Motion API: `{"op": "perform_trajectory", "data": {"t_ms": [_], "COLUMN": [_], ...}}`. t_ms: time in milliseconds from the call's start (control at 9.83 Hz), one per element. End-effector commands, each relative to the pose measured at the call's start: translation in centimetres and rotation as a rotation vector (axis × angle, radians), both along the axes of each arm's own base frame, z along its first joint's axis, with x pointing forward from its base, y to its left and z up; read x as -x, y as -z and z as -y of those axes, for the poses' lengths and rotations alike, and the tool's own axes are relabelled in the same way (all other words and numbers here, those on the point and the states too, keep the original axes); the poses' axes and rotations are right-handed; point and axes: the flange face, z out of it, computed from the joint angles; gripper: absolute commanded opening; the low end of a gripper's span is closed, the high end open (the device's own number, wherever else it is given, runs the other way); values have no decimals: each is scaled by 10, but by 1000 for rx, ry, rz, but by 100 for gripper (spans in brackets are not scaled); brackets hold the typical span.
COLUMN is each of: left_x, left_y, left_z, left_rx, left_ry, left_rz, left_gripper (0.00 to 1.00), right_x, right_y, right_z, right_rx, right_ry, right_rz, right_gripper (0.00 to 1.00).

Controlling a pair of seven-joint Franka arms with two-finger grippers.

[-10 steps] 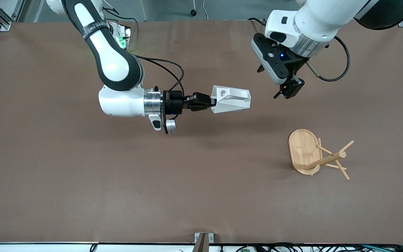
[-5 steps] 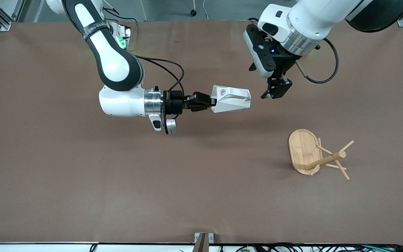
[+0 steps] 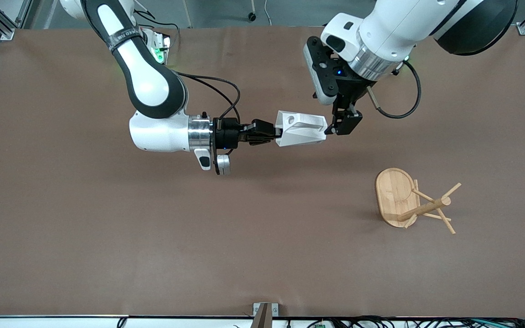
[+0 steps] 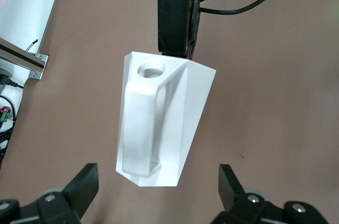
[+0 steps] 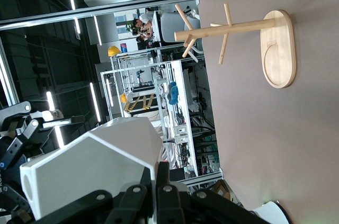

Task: Hang cup on rack
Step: 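Hold the cup with the right gripper while the left gripper reaches it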

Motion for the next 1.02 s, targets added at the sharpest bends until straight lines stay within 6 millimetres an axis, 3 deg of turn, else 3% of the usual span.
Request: {"op": "perform_trajectory", "data": {"t_ms": [0,102,915], "left_x": [-11,-8,-17], "left_y": [23,30,59], "left_z": [6,17,24], "left_rx": [-25,-43,-75], "left_ry": [47,71,96], "left_rz": [1,9,-14], "left_gripper": [99,99,95], "right_x": [-1,0,1], "right_y": [-1,-1,0], "right_z": [-2,-1,-3], "right_rx": [-31,-30,-28], "right_ry": [4,4,3], "right_rz": [5,4,1], "right_gripper": [2,3,5]}}
